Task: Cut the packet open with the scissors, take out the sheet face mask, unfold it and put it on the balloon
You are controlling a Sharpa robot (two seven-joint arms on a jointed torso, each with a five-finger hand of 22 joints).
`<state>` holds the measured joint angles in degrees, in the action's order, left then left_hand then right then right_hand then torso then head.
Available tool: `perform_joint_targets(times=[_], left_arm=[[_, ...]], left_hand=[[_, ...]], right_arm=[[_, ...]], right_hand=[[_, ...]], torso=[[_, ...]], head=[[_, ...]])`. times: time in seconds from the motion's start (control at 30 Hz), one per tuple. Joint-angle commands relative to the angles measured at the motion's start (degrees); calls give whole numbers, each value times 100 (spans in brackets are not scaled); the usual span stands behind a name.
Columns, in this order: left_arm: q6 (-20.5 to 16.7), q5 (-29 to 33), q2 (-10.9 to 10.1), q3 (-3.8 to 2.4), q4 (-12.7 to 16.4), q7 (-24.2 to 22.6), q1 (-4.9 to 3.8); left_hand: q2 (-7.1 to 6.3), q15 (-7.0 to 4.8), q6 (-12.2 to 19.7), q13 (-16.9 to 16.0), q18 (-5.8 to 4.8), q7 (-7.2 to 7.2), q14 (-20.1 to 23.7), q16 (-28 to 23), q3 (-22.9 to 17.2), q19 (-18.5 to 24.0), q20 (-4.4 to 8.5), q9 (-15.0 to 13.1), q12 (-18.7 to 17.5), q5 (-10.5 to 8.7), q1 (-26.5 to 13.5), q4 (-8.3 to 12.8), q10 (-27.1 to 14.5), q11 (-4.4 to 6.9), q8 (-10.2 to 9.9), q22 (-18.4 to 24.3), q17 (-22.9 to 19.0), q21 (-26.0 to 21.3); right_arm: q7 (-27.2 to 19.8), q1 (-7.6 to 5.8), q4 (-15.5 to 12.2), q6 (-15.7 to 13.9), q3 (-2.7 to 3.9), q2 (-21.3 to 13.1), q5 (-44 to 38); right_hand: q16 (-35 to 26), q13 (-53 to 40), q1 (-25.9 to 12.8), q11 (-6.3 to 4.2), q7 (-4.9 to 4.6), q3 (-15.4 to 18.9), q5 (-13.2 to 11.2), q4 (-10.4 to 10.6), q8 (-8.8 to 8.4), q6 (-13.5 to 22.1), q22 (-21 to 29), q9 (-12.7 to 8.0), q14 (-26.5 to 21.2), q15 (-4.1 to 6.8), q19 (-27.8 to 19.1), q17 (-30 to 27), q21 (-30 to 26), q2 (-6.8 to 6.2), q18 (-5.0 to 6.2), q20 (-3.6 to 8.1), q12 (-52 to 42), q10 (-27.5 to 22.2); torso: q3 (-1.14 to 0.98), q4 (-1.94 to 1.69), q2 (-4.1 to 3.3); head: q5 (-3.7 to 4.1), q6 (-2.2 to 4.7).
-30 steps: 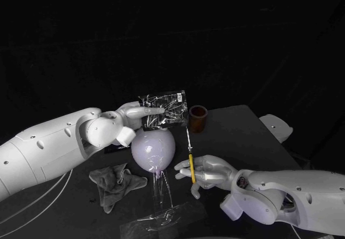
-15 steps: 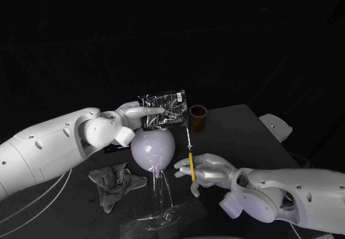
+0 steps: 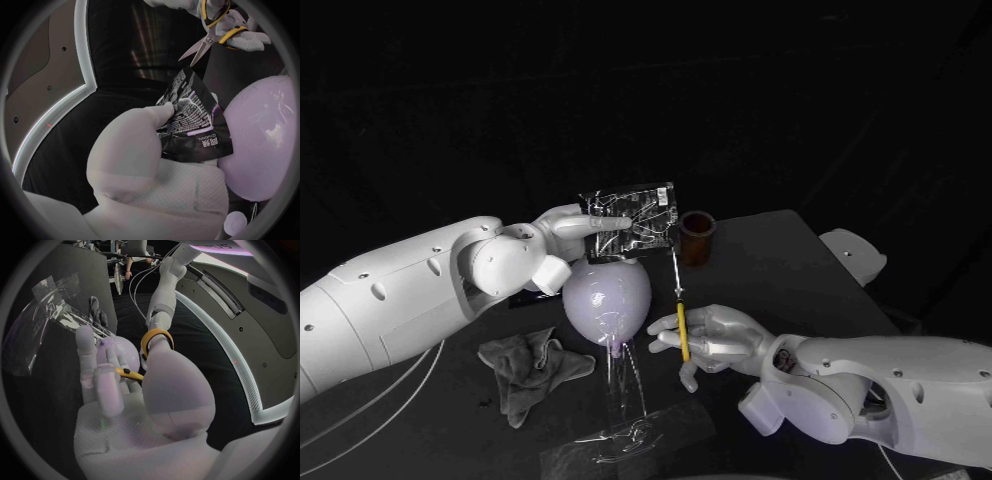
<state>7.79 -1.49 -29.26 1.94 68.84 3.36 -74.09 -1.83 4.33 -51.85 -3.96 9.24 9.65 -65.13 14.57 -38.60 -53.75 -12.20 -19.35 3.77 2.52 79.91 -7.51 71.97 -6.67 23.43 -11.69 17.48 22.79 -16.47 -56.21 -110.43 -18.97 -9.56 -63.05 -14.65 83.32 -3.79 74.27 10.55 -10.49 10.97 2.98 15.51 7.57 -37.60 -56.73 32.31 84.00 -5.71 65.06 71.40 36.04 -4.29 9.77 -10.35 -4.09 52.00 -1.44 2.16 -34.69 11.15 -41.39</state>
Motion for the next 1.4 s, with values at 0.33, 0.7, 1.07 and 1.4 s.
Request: perform_joint_targets(times=[0.33,0.7,1.07,1.4], left_arm=[[192,-77,15,-7,35,-8,-11],[307,-249,-13,-6,69,-5,-11],[309,-301,-36,-5,83,-16,-11],[94,-283,-59,-5,80,-118,-11]], left_hand=[[59,-2,16,-7,117,31,-55,12,-14,-35,18,-1421,13,27,4,-5,40,13,21,-8,12,28],[59,-3,19,-7,116,30,-56,12,-14,-35,19,-1429,13,26,1,-6,41,13,25,-8,14,30],[58,-3,20,-6,116,29,-57,12,-13,-34,19,-1433,12,26,0,-7,42,14,26,-8,15,30],[58,-3,21,-6,116,29,-57,11,-13,-34,19,-1438,12,26,-2,-8,43,14,29,-9,16,31]], right_arm=[[-120,-126,33,89,53,44,-25],[-168,-300,108,26,69,31,21],[-210,-347,177,-66,73,18,139],[-189,-358,230,-90,74,2,188]], right_hand=[[15,4,48,-4,-415,70,-19,13,102,-60,0,8,68,25,-35,8,-8,111,58,-6,12,101],[45,1,122,-39,-382,210,-20,-22,223,-133,-66,-7,93,52,43,45,135,227,39,19,-13,259],[138,-28,294,-149,-280,391,-21,-124,440,-469,-388,-35,190,140,340,236,697,462,-50,95,-161,744],[188,-112,518,-443,9,685,-21,-282,684,-1124,-729,-120,274,386,615,363,1260,879,-139,302,-404,1637]], torso=[[8,-3,1],[6,0,2],[4,-1,5],[6,-3,3]], head=[[13,-1],[34,-2],[42,-3],[52,-4]])
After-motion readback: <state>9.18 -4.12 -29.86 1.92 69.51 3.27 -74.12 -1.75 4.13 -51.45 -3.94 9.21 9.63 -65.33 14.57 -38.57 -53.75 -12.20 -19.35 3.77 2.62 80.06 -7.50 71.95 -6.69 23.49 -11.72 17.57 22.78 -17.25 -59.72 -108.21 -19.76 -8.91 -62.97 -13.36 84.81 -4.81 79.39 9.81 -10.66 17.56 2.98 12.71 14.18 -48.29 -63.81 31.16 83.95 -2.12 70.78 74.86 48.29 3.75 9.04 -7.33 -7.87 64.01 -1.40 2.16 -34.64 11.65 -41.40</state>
